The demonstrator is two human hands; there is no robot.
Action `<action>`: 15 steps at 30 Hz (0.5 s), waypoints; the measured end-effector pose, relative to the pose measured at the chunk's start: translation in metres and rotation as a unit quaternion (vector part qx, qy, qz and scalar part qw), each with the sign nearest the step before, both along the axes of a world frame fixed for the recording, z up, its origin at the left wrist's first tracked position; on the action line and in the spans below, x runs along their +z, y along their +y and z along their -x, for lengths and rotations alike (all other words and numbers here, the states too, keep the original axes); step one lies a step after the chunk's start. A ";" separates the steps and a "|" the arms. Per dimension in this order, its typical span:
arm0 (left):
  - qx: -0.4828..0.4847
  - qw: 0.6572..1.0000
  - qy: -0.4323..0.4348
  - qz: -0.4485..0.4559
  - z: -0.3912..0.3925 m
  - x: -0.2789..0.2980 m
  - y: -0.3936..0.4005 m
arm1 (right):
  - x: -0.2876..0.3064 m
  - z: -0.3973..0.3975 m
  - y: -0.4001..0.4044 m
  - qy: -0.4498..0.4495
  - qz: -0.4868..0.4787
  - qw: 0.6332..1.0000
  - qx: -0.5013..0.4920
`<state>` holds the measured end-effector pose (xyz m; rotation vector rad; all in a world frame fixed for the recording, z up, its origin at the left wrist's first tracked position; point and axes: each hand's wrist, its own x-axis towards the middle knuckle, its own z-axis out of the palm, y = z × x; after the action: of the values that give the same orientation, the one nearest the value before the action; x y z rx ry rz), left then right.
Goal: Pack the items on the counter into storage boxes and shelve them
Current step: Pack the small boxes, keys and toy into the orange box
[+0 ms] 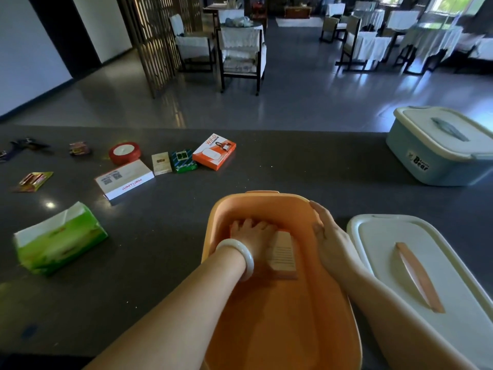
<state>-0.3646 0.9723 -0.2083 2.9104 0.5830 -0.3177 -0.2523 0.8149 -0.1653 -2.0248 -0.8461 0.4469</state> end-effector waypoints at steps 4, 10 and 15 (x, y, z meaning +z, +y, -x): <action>0.001 1.000 0.007 -0.002 0.000 -0.006 0.001 | 0.003 0.005 0.001 0.007 -0.019 1.000 -0.008; -0.016 0.999 -0.019 -0.022 0.000 -0.007 -0.002 | 0.000 0.004 0.001 -0.001 -0.020 1.000 -0.006; -0.021 0.999 -0.024 -0.031 0.000 -0.002 -0.005 | -0.004 0.003 0.001 -0.005 -0.015 1.000 0.000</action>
<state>-0.3650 0.9671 -0.2098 2.9833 0.5352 -0.2397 -0.2548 0.8162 -0.1692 -2.0016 -0.8545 0.4230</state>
